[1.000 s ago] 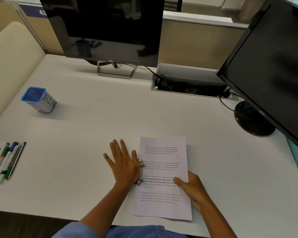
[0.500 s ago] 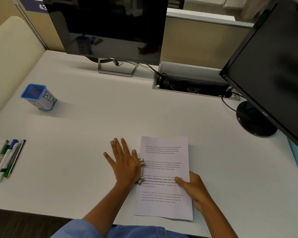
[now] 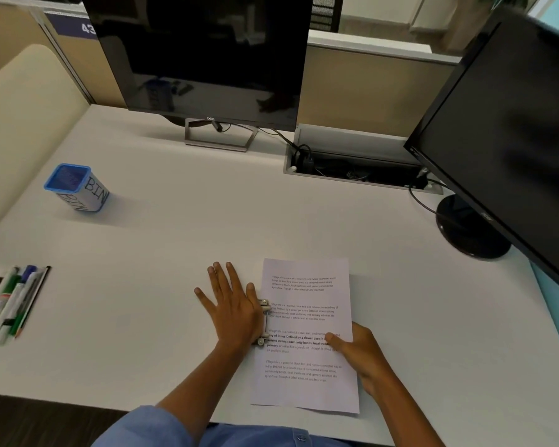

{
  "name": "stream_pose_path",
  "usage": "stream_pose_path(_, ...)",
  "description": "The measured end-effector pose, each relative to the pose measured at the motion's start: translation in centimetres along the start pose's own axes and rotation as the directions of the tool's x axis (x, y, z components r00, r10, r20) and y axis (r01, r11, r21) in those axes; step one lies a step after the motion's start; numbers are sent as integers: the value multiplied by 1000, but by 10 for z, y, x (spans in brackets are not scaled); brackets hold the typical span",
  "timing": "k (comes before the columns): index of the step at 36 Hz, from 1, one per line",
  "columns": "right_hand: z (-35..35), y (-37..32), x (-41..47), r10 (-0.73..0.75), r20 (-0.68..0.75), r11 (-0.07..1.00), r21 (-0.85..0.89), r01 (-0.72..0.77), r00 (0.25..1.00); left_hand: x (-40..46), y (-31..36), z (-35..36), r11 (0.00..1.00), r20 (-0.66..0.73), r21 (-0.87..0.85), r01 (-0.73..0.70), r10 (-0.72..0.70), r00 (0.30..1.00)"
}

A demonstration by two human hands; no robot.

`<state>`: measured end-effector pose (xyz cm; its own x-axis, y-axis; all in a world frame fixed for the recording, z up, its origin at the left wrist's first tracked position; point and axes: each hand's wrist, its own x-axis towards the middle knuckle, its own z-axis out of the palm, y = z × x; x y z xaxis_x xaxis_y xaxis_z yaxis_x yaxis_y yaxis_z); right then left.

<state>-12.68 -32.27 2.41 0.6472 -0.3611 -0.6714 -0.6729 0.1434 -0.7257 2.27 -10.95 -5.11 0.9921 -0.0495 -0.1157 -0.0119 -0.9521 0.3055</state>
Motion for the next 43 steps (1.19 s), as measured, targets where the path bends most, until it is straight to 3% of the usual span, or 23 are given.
stream_pose_path(21,-1,9,2,-49,7,999,-10,49,999,-5,19,-21,994,161,-72,77,-65,985)
stream_pose_path(40,-29,10,0,-57,-7,994,93,57,998,-8,18,-23,982,139,-170,81,-57,989)
stream_pose_path(43,-38,12,-1,-62,-15,992,111,63,998,-9,16,-26,972,69,-236,8,9,998)
